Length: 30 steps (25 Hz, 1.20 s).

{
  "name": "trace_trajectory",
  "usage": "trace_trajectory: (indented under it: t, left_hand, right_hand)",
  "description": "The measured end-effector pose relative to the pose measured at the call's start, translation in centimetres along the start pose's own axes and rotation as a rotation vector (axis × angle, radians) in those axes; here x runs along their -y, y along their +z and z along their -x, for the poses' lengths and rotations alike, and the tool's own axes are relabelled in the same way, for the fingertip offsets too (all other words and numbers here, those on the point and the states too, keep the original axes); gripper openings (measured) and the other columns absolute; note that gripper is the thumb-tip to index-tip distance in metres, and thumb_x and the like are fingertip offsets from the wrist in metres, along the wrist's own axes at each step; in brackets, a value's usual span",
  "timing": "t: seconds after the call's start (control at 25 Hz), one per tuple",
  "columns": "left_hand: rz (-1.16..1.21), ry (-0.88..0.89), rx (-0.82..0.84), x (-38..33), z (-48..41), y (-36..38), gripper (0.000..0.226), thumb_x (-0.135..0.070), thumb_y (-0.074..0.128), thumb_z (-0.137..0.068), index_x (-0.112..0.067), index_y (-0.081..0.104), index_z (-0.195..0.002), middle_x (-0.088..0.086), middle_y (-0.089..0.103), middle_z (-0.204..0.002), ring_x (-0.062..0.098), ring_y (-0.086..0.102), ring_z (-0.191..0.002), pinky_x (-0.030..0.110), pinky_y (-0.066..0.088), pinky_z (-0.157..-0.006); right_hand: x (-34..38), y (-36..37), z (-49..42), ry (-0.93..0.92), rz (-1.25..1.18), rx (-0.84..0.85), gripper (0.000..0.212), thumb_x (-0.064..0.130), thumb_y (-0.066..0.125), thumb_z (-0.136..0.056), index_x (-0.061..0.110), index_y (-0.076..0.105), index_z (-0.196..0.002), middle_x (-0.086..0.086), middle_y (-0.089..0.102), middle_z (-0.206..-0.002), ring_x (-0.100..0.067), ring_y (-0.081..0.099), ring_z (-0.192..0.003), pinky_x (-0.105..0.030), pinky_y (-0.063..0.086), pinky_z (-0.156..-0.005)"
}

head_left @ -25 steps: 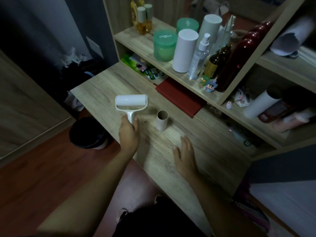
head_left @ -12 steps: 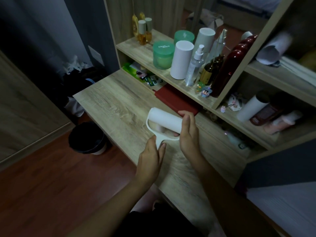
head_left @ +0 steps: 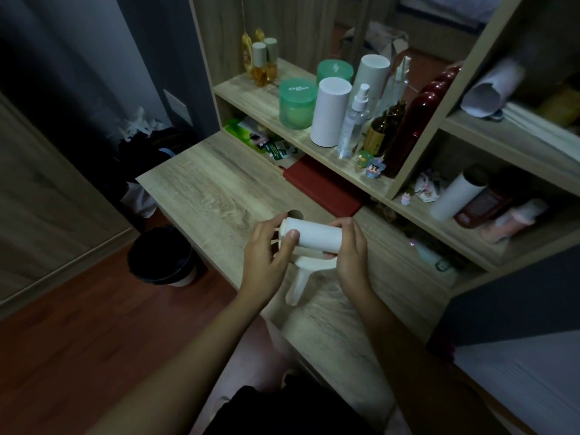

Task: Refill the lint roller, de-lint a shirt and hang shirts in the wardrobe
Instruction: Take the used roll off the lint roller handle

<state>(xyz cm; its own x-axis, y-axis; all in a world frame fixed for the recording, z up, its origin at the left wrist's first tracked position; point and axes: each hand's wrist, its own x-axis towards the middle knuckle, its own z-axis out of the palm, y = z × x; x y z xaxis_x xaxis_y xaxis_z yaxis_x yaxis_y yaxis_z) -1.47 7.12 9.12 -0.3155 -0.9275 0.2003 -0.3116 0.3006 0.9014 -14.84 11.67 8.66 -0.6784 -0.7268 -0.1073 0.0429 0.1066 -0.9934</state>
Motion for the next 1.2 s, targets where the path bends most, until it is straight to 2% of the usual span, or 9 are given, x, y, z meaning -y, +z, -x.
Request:
trace_trajectory:
  t: [0.12,0.2,0.36,0.6,0.68,0.8,0.96,1.12,1.2]
  left_hand:
    - [-0.009,0.023,-0.100,-1.1,1.5,1.1,0.039,-0.030,0.069,-0.085,-0.010,0.062,-0.118,-0.003,0.054,-0.105,-0.018,0.049,-0.095,0.000,0.042,-0.073]
    - [0.017,0.007,-0.166,-1.9,2.5,1.9,0.037,-0.026,0.072,-0.082,-0.011,0.063,-0.114,-0.008,0.052,-0.103,-0.017,0.050,-0.093,0.002,0.043,-0.073]
    - [0.086,-0.045,-0.155,-2.3,2.9,2.6,0.037,-0.030,0.074,-0.079,-0.013,0.059,-0.107,-0.010,0.053,-0.102,-0.009,0.055,-0.092,0.008,0.048,-0.072]
    - [0.072,-0.037,-0.067,-1.6,2.9,2.2,0.033,-0.037,0.075,-0.076,-0.020,0.049,-0.088,-0.013,0.051,-0.090,-0.005,0.056,-0.085,0.008,0.046,-0.065]
    - [0.087,-0.047,-0.097,-1.6,2.9,2.3,0.034,-0.040,0.075,-0.076,-0.024,0.046,-0.086,-0.013,0.050,-0.089,0.001,0.056,-0.085,0.017,0.050,-0.070]
    - [0.101,-0.046,-0.107,-1.5,2.7,2.5,0.039,-0.054,0.066,-0.074,-0.026,0.045,-0.091,-0.015,0.048,-0.096,0.004,0.057,-0.089,0.032,0.056,-0.073]
    - [0.081,-0.035,-0.064,-1.3,2.6,2.4,0.040,-0.058,0.057,-0.079,-0.034,0.044,-0.109,-0.003,0.063,-0.104,0.017,0.068,-0.085,0.041,0.056,-0.073]
    - [-0.019,0.060,-0.074,-1.7,2.4,2.5,0.053,-0.052,0.051,-0.085,-0.017,0.057,-0.124,0.002,0.068,-0.106,0.020,0.068,-0.086,0.031,0.054,-0.079]
    - [-0.040,0.084,-0.070,-1.7,2.4,2.8,0.060,-0.052,0.050,-0.085,-0.010,0.058,-0.127,0.008,0.070,-0.110,0.021,0.067,-0.094,0.024,0.050,-0.082]
  right_hand:
    - [0.4,0.2,-0.7,0.132,-0.085,-0.115,0.026,0.025,0.041,-0.096,0.015,0.055,-0.076,0.002,0.060,-0.081,-0.015,0.059,-0.076,-0.016,0.045,-0.045]
    - [0.4,0.3,-0.9,0.149,-0.107,-0.152,0.024,0.027,0.046,-0.090,0.013,0.056,-0.071,0.000,0.059,-0.077,-0.019,0.058,-0.075,-0.018,0.043,-0.043]
    - [-0.1,0.2,-1.4,0.192,-0.152,-0.161,0.022,0.033,0.045,-0.068,0.014,0.057,-0.066,-0.007,0.057,-0.079,-0.022,0.056,-0.073,-0.017,0.042,-0.041]
    - [-1.0,-0.4,-1.8,0.194,-0.111,-0.088,0.023,0.033,0.044,-0.068,0.014,0.057,-0.064,-0.009,0.057,-0.078,-0.026,0.056,-0.074,-0.018,0.041,-0.044]
    - [-0.9,-0.2,-2.1,0.186,-0.082,-0.084,0.024,0.034,0.044,-0.069,0.014,0.056,-0.065,-0.013,0.056,-0.085,-0.027,0.056,-0.077,-0.017,0.040,-0.041]
    - [-0.8,-0.1,-2.4,0.166,-0.085,-0.087,0.024,0.033,0.044,-0.070,0.014,0.056,-0.063,-0.013,0.057,-0.083,-0.028,0.056,-0.076,-0.019,0.041,-0.043]
    - [-0.5,0.2,-2.0,0.173,-0.087,-0.055,0.022,0.031,0.043,-0.070,0.015,0.056,-0.062,-0.005,0.058,-0.077,-0.024,0.056,-0.075,-0.022,0.039,-0.049]
    - [-0.9,0.4,-1.6,0.271,-0.135,-0.080,0.024,0.032,0.046,-0.076,0.011,0.057,-0.079,-0.012,0.056,-0.097,-0.027,0.055,-0.085,-0.025,0.039,-0.054]
    - [-1.3,0.4,-1.3,0.316,-0.165,-0.085,0.024,0.035,0.047,-0.072,0.013,0.057,-0.078,-0.014,0.056,-0.100,-0.029,0.055,-0.089,-0.027,0.042,-0.058]
